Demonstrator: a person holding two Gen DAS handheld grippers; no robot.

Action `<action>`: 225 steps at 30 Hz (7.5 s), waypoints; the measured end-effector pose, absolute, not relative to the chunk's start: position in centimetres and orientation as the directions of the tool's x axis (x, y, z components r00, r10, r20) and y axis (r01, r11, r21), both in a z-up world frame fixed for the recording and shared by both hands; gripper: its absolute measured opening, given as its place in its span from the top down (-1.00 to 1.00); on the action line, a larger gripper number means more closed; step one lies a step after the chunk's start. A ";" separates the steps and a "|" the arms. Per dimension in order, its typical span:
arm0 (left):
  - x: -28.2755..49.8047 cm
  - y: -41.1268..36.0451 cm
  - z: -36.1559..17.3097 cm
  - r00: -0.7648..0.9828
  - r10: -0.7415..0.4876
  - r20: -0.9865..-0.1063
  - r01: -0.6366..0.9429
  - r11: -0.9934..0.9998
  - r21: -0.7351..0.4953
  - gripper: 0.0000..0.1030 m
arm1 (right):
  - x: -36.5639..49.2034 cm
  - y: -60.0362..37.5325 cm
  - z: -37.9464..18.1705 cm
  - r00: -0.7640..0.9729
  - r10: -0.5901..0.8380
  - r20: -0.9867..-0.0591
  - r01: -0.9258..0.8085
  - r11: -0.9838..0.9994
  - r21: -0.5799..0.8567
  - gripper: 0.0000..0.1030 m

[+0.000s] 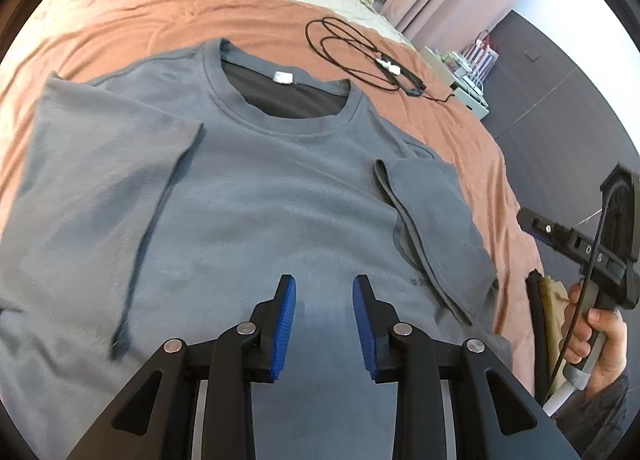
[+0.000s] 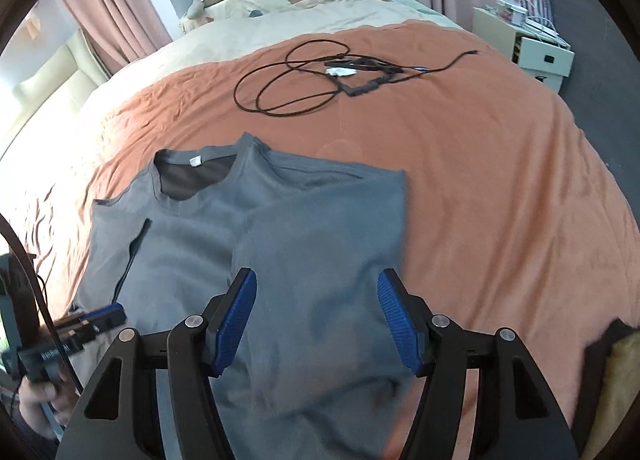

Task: Fold small clothes
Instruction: 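Move both tools back above the shirt with both sides folded, then lower both tools to the shirt hem and grasp it with both, then lift the hem with both tools and carry it toward the collar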

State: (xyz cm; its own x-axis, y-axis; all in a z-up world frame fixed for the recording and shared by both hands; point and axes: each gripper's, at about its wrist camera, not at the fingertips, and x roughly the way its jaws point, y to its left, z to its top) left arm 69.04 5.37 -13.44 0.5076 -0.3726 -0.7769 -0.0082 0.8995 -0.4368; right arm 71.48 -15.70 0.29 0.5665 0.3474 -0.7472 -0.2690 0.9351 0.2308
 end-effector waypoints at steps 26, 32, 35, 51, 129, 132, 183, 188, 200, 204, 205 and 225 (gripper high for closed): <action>48.2 11.8 0.9 0.658 -0.195 -0.727 -0.016 0.962 -0.272 -0.91 | 47.8 -22.0 8.0 0.663 0.333 -0.671 -0.235 0.943 0.236 -0.82; 43.4 12.9 2.5 0.674 -0.184 -0.715 -0.010 0.966 -0.258 -0.91 | 43.4 -22.8 9.1 0.668 0.343 -0.660 -0.262 0.939 0.223 -0.82; 41.0 13.5 3.4 0.693 -0.187 -0.696 -0.005 0.965 -0.263 -0.91 | 40.9 -23.3 9.8 0.685 0.348 -0.640 -0.280 0.937 0.209 -0.82; 30.2 15.7 3.1 0.712 -0.194 -0.675 -0.009 0.959 -0.285 -0.88 | 30.5 -27.9 7.1 0.740 0.329 -0.587 -0.297 0.943 0.154 -0.82; 24.6 20.6 -19.7 0.500 -0.252 -0.828 -0.403 0.779 -0.481 0.67 | 29.8 -36.0 -10.8 0.580 0.569 -0.582 -0.061 0.744 0.666 0.15; 24.0 21.2 -19.8 0.520 -0.269 -0.811 -0.412 0.753 -0.514 0.84 | 29.7 -35.6 -11.3 0.580 0.583 -0.569 -0.046 0.720 0.692 0.28; 8.0 25.4 0.6 0.932 -0.281 -0.229 -0.042 0.545 -0.837 0.90 | 15.6 -37.3 -3.4 0.791 0.607 -0.081 -0.314 0.515 0.798 0.99; 6.2 25.1 2.7 0.944 -0.278 -0.178 0.006 0.554 -0.833 0.90 | 15.0 -36.7 -3.3 0.793 0.609 -0.026 -0.368 0.512 0.776 0.99; 5.9 25.1 4.3 0.956 -0.259 -0.139 0.035 0.571 -0.820 0.90 | 17.9 -36.2 -6.8 0.804 0.595 0.010 -0.408 0.539 0.737 0.99; 7.5 25.8 3.0 0.952 -0.253 -0.174 -0.004 0.558 -0.830 0.90 | 20.8 -35.8 -8.3 0.813 0.582 -0.027 -0.371 0.553 0.746 0.99; 7.8 25.9 2.8 0.951 -0.250 -0.183 -0.013 0.559 -0.829 0.90 | 22.0 -35.6 -9.0 0.815 0.578 -0.041 -0.359 0.559 0.748 0.99; 21.8 27.8 1.9 0.917 -0.231 -0.324 -0.116 0.624 -0.773 0.90 | 42.7 -31.2 -8.8 0.822 0.549 -0.151 -0.289 0.631 0.720 0.99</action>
State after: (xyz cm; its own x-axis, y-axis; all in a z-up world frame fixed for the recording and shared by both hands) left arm 21.83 27.81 1.93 0.9175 -0.2311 -0.3237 -0.1156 0.6238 -0.7730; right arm 42.66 -31.20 -8.82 0.8224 0.5486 -0.1507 -0.2890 0.6310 0.7199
